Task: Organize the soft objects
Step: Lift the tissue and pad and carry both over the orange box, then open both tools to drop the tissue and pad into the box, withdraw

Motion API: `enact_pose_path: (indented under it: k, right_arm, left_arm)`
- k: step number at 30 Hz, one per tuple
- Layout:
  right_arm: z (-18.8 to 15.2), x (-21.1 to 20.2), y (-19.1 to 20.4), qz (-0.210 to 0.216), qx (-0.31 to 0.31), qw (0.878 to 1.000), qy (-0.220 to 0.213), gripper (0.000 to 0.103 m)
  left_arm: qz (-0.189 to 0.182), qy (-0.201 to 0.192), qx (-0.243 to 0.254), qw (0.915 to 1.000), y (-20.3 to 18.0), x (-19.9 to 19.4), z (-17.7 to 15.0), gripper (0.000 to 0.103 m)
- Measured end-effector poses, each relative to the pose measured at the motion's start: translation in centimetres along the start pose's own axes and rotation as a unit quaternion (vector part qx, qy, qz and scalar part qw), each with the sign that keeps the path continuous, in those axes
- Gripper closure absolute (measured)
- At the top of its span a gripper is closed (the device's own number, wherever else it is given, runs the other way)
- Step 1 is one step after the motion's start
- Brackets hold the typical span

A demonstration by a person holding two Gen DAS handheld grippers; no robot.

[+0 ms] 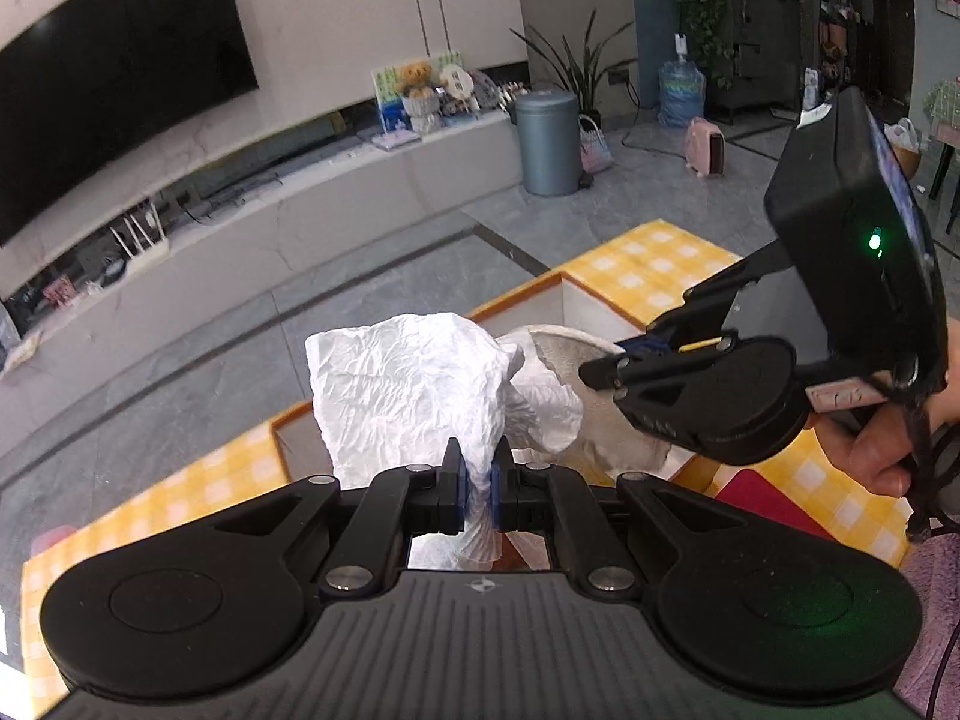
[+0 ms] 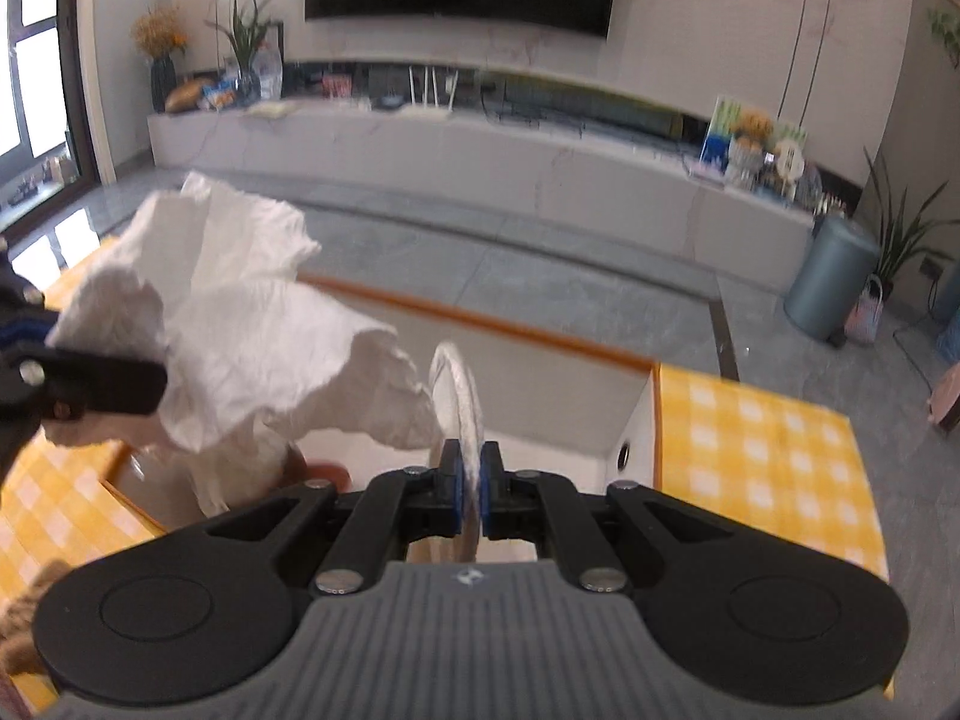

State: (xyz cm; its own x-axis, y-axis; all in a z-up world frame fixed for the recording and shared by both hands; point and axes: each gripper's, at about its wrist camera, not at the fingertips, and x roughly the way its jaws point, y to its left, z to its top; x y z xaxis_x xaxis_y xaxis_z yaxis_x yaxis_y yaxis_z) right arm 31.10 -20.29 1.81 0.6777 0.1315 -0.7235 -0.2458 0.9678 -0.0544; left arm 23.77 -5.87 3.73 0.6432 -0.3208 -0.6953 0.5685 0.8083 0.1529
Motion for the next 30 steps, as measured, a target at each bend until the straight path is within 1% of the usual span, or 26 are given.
enact_pose_path:
  k: [2, 5, 7, 10, 14, 16, 17, 18, 20, 22, 24, 27, 30]
  right_arm:
    - [-0.6, 1.2, -0.2, -0.004, -0.003, 1.0, 0.023, 0.099]
    - [-1.5, 3.3, -0.5, -0.013, -0.007, 0.997, 0.074, 0.099]
    - [-2.0, 4.3, -0.9, -0.012, -0.002, 0.995, 0.098, 0.099]
    - [-2.5, 5.0, -1.4, -0.007, 0.002, 0.994, 0.109, 0.093]
    - [-2.6, 4.7, -1.6, -0.005, 0.0, 0.994, 0.107, 0.092]
    - [-2.5, 4.3, -1.7, -0.004, -0.002, 0.995, 0.104, 0.086]
    - [-2.4, 4.0, -1.7, -0.003, -0.001, 0.995, 0.101, 0.08]
    - [-2.5, 3.7, -1.6, -0.003, 0.0, 0.995, 0.097, 0.076]
    - [-2.4, 3.1, -1.4, -0.002, 0.001, 0.996, 0.091, 0.074]
    - [-2.1, 2.6, -1.3, 0.0, -0.003, 0.996, 0.085, 0.07]
    - [-1.9, 2.2, -1.1, -0.004, -0.013, 0.997, 0.079, 0.068]
    - [-1.8, 1.6, -0.6, -0.017, -0.028, 0.997, 0.071, 0.064]
    - [-1.8, 0.6, -0.6, -0.023, -0.028, 0.997, 0.065, 0.062]
  left_arm:
    - [-0.007, 0.008, 0.002, 0.9999, 0.0, 0.9, -0.3, 0.095]
    - [-0.012, 0.024, 0.002, 0.9996, 0.2, 2.2, -0.7, 0.095]
    - [-0.017, 0.038, 0.002, 0.9991, 0.3, 3.1, -0.8, 0.095]
    - [-0.018, 0.055, 0.002, 0.9983, 0.5, 4.3, -1.3, 0.095]
    - [-0.021, 0.072, -0.005, 0.9971, 0.8, 5.4, -1.9, 0.095]
    - [-0.022, 0.081, -0.006, 0.9965, 0.8, 5.9, -2.0, 0.094]
    - [-0.023, 0.086, -0.006, 0.996, 0.8, 6.1, -2.2, 0.093]
    - [-0.026, 0.092, -0.006, 0.9955, 0.9, 6.3, -2.3, 0.089]
    - [-0.031, 0.099, -0.003, 0.9946, 0.8, 6.4, -2.3, 0.08]
    - [-0.032, 0.095, 0.003, 0.995, 0.8, 6.0, -2.4, 0.071]
    - [-0.028, 0.084, 0.005, 0.996, 0.8, 5.3, -2.2, 0.052]
    - [-0.031, 0.063, -0.007, 0.9975, 1.1, 3.7, -1.5, 0.049]
    - [-0.027, 0.041, -0.022, 0.9985, 1.6, 1.9, -1.0, 0.046]
